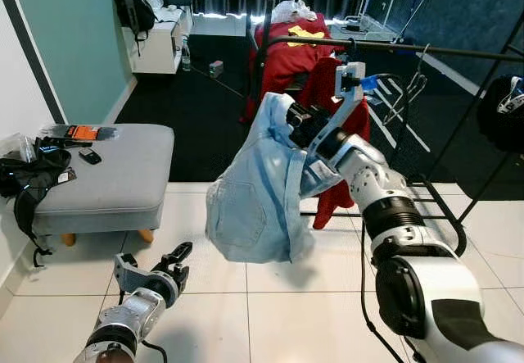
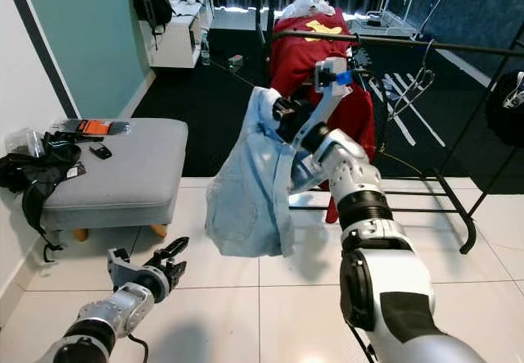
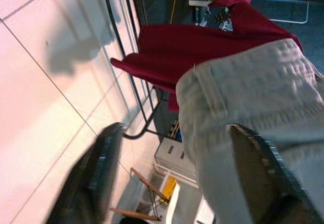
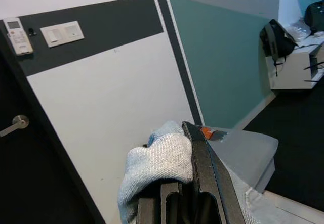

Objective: Hang hanger

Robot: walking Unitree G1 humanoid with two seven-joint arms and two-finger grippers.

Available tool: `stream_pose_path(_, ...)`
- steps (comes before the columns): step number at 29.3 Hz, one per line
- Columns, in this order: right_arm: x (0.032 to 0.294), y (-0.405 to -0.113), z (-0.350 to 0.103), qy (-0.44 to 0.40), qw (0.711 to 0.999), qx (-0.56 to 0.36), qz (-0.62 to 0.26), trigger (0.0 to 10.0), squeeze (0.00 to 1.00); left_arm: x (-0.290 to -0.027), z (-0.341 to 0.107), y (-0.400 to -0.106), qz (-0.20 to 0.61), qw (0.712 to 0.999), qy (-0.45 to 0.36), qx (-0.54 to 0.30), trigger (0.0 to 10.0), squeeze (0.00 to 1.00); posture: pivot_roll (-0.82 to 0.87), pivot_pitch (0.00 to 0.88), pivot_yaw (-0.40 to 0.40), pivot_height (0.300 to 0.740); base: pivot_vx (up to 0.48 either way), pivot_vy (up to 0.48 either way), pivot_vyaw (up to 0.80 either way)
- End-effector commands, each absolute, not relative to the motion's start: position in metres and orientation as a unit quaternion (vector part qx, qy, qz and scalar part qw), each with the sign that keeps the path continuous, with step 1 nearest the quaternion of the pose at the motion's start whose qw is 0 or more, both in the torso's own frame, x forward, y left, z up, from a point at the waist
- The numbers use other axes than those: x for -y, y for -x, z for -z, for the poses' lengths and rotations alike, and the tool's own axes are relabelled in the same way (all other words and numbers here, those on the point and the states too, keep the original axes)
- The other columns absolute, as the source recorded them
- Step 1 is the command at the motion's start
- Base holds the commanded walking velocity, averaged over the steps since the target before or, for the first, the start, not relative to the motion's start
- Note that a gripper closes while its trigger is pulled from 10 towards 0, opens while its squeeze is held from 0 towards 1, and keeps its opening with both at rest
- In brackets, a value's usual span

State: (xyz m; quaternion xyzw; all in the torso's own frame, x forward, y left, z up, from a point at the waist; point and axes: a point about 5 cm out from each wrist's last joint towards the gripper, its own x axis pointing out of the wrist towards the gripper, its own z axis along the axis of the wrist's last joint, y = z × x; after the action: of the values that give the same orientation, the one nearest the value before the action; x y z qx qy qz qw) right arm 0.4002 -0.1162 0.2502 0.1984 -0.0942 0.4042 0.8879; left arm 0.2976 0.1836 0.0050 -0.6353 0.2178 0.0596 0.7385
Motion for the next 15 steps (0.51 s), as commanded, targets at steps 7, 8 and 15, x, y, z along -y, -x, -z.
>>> stream_pose_path(7,0.113,-0.400,-0.253,-0.203,0.887,0.108,-0.401,0.0,0.00,-0.173,-0.005,-0.299,-0.065,0.708,0.671,-0.208,10.0,1.00,-0.01,0.034,-0.077,0.740,0.000,0.000,0.00)
stream_pose_path(8,0.113,-0.400,-0.253,-0.203,0.887,0.108,-0.401,0.0,0.00,-0.173,-0.005,-0.299,-0.065,0.708,0.671,-0.208,10.0,1.00,-0.01,0.034,-0.077,0.740,0.000,0.000,0.00)
stream_pose_path(15,0.082,-0.396,-0.251,-0.230,0.868,0.104,-0.428,0.0,0.00,-0.164,-0.017,-0.313,-0.073,0.675,0.713,-0.177,10.0,1.00,-0.01,0.030,-0.078,0.740,0.000,0.000,0.00)
